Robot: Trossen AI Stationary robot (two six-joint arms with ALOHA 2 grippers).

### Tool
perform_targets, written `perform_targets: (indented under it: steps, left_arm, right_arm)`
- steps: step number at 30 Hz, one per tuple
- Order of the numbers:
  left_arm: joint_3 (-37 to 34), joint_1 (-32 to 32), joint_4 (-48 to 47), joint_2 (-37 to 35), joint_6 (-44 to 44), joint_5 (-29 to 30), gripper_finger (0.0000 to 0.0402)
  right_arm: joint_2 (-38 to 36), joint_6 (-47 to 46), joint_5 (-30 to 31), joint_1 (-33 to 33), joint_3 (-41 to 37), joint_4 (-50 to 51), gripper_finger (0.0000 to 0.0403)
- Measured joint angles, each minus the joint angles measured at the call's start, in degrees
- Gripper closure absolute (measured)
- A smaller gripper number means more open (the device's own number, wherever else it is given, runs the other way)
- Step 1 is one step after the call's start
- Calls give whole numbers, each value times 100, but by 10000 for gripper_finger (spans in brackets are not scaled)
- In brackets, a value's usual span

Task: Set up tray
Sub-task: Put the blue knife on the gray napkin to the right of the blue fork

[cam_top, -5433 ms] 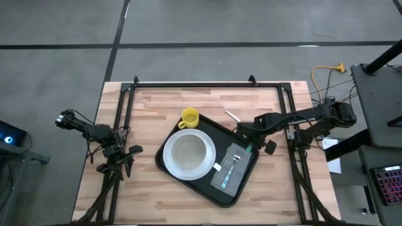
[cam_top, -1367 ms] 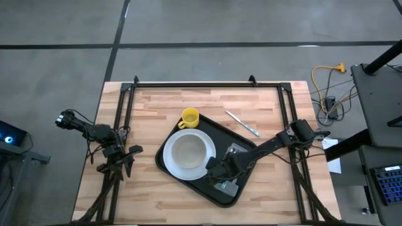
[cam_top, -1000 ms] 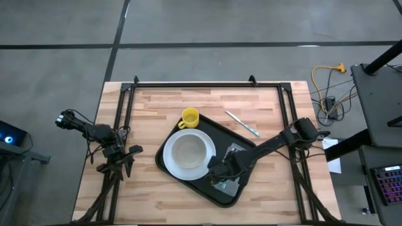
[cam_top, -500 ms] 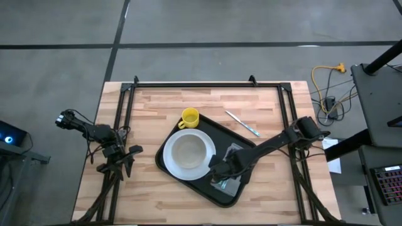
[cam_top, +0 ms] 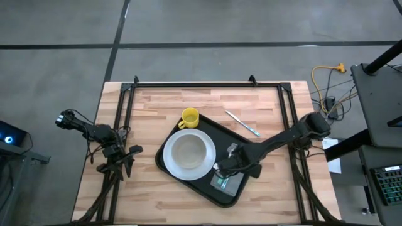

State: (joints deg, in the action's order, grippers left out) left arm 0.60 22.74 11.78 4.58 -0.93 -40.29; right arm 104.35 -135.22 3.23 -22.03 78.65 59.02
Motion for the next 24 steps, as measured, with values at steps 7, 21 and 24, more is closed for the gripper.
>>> perform_targets:
  steps: [7, 21, 24]
  left_arm:
    - [0, 1, 0, 0, 2, 1, 290]
    - [0, 2, 1, 0, 1, 0, 290]
    - [0, 0, 0, 0, 2, 2, 290]
  right_arm:
    - [-578, 844, -3, 216, -273, 470, 335]
    - [-1633, 5077, -608, 1580, -1655, -487, 332]
    - [-1751, 5802, -673, 1961, -1900, -482, 330]
